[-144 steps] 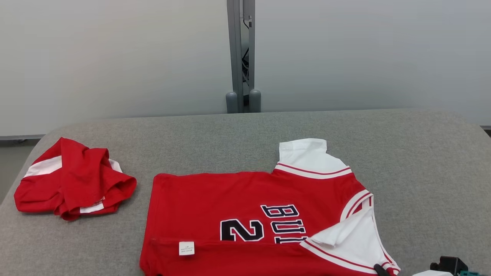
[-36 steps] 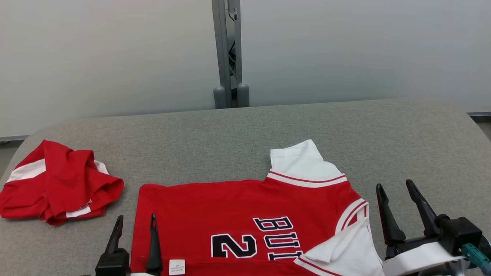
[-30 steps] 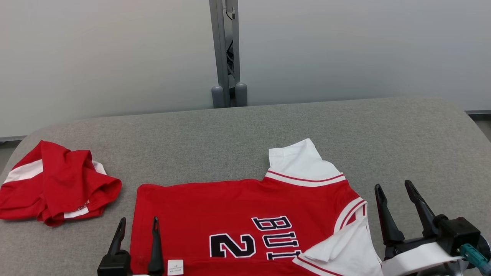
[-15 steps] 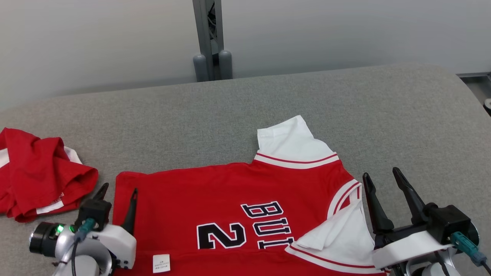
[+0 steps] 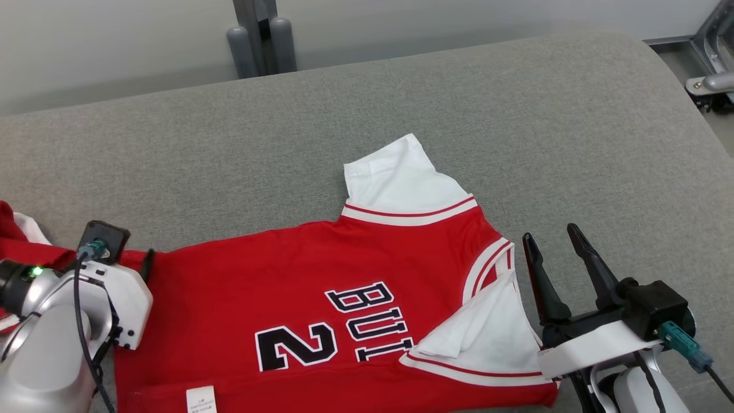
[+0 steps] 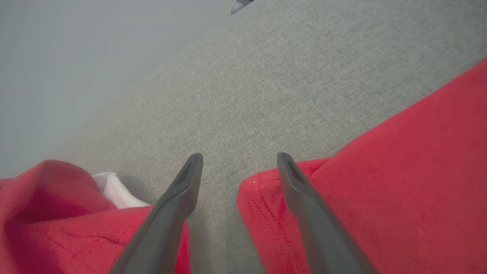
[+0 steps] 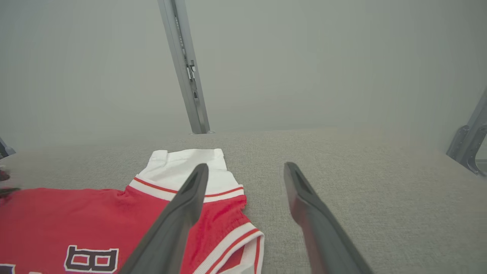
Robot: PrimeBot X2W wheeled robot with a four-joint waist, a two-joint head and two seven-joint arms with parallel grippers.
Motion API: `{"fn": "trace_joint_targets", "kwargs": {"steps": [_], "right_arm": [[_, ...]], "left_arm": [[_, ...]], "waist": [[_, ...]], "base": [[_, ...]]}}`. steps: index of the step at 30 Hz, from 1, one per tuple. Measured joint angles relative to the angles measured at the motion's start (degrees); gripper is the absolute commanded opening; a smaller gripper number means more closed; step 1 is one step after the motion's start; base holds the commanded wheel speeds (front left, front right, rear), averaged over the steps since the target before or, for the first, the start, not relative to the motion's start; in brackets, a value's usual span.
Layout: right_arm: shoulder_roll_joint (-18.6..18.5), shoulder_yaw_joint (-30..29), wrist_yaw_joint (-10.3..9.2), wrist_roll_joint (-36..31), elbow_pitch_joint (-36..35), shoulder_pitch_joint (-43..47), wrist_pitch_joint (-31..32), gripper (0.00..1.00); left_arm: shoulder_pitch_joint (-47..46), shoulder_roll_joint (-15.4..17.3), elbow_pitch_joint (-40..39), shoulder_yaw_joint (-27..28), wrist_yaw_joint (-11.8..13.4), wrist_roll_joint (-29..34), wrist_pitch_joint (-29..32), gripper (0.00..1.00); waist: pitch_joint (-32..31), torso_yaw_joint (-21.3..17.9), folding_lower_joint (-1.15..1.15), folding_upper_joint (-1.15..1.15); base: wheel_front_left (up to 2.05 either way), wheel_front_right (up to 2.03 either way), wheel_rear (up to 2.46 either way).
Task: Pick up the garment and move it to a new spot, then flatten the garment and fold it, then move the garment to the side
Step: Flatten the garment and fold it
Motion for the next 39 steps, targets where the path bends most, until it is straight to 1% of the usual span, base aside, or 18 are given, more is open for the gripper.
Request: {"fn": "trace_joint_targets", "kwargs": {"steps": [2, 7, 11, 20, 21, 22, 23, 25, 26, 27, 32, 35, 39], "right_arm": [[0.1, 0.1, 0.00, 0.0, 0.1, -0.1, 0.0, 1.00], [0.2, 0.1, 0.00, 0.1, 0.3, -0.2, 0.0, 1.00], [0.2, 0.0, 0.00, 0.1, 0.4, -0.3, 0.0, 1.00], [0.2, -0.1, 0.00, 0.0, 1.3, -0.4, 0.0, 1.00], [0.2, -0.1, 0.00, 0.0, 1.4, -0.4, 0.0, 1.00], [0.3, -0.1, 0.00, 0.0, 1.4, -0.4, 0.0, 1.00], [0.3, 0.0, 0.00, 0.0, 1.4, -0.4, 0.0, 1.00], [0.3, 0.2, 0.00, 0.0, 1.5, -0.5, 0.0, 1.00], [0.3, 0.2, 0.00, 0.0, 1.5, -0.5, 0.0, 1.00], [0.3, 0.3, 0.00, 0.0, 1.5, -0.5, 0.0, 1.00], [0.3, 0.4, 0.00, 0.0, 1.5, -0.7, 0.0, 1.00], [0.3, 0.1, 0.00, 0.0, 1.6, -0.7, 0.0, 1.00], [0.3, -0.4, 0.00, 0.4, 2.1, -0.8, 0.0, 1.00]], "left_arm": [[-0.5, 0.3, 0.6, -4.3, -0.2, -3.1, 1.7, 1.00], [-2.6, 4.3, 0.1, -12.4, -0.2, -11.2, 5.3, 1.00], [-3.6, 6.7, -0.4, -15.6, -0.2, -15.1, 6.5, 1.00], [-3.7, 8.8, -3.2, -22.4, -0.2, -23.2, 8.0, 1.00], [-3.7, 8.9, -3.7, -23.0, -0.2, -24.2, 8.3, 0.95], [-3.7, 9.1, -4.1, -23.7, -0.2, -25.1, 8.5, 0.88], [-3.6, 9.4, -4.4, -24.3, -0.2, -26.0, 8.6, 0.75], [-3.6, 9.8, -4.9, -25.5, -0.2, -27.9, 9.1, 0.34], [-3.6, 10.1, -5.1, -26.1, -0.2, -28.6, 9.5, 0.02], [-3.6, 10.2, -5.1, -26.3, -0.2, -29.3, 9.5, 0.00], [-4.6, 10.6, -3.6, -26.4, -0.2, -30.1, 7.9, 0.00], [-4.8, 10.0, -2.2, -25.8, -0.2, -31.0, 6.8, 0.00], [-5.1, 8.3, -0.9, -24.7, 0.1, -32.5, 5.9, 0.00]], "waist": [[0.4, -0.6, 0.00, 0.00], [1.0, -1.2, 0.00, 0.00], [1.2, -1.3, 0.00, 0.00], [0.4, -0.7, 0.00, 0.00], [0.3, -0.6, 0.00, 0.00], [0.2, -0.5, 0.00, 0.00], [0.2, -0.4, 0.00, 0.00], [0.1, -0.4, 0.00, 0.00], [0.2, -0.4, 0.00, 0.00], [0.2, -0.4, 0.00, 0.00], [0.2, -0.3, 0.00, 0.00], [0.0, -0.1, 0.00, 0.00], [-0.3, 0.8, 0.00, 0.00]], "base": [[0.00, 0.00, 0.00], [0.00, 0.00, 0.00], [0.00, 0.00, 0.00], [0.00, 0.00, 0.00], [0.00, 0.00, 0.00], [0.00, 0.00, 0.00], [0.00, 0.00, 0.00], [0.00, 0.00, 0.00], [0.00, 0.00, 0.00], [0.00, 0.00, 0.00], [0.00, 0.00, 0.00], [0.00, 0.00, 0.00], [0.00, 0.00, 0.00]]}}
